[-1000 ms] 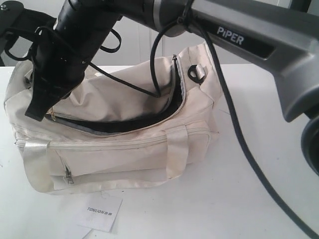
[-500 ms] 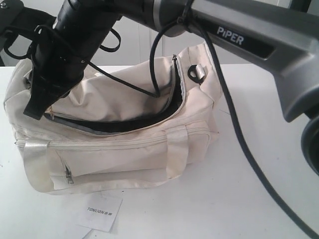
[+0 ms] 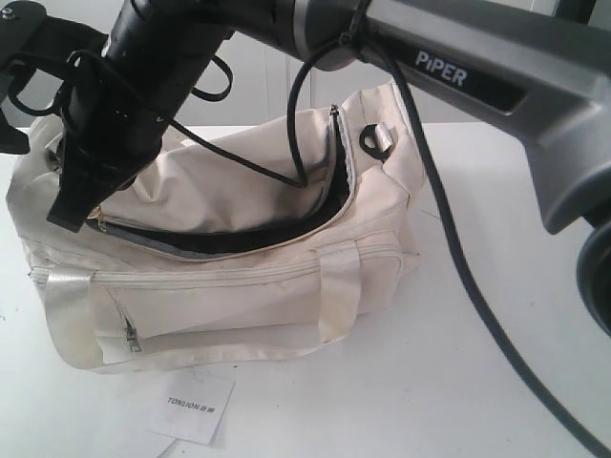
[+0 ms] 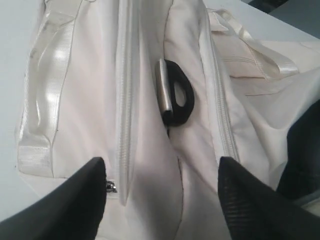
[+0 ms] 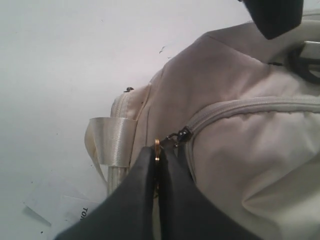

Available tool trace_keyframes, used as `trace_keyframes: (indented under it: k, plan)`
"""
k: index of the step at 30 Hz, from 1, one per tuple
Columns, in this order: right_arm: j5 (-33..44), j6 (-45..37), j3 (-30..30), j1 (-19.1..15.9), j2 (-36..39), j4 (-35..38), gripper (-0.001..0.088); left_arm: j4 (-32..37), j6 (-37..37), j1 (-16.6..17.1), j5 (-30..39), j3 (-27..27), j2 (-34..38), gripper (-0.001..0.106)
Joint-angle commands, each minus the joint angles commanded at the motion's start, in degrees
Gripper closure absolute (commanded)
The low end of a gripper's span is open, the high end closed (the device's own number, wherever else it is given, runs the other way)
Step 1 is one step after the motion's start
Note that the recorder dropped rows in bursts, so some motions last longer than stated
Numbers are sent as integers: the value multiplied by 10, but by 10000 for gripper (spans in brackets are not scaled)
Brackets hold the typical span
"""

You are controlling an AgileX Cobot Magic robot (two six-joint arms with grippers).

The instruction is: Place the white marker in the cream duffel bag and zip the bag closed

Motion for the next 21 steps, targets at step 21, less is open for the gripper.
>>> trace_keyframes:
  k: [21]
  plan:
    - [3,0,0,0,0,9,868,-14,20,-56,-47,0,45,787]
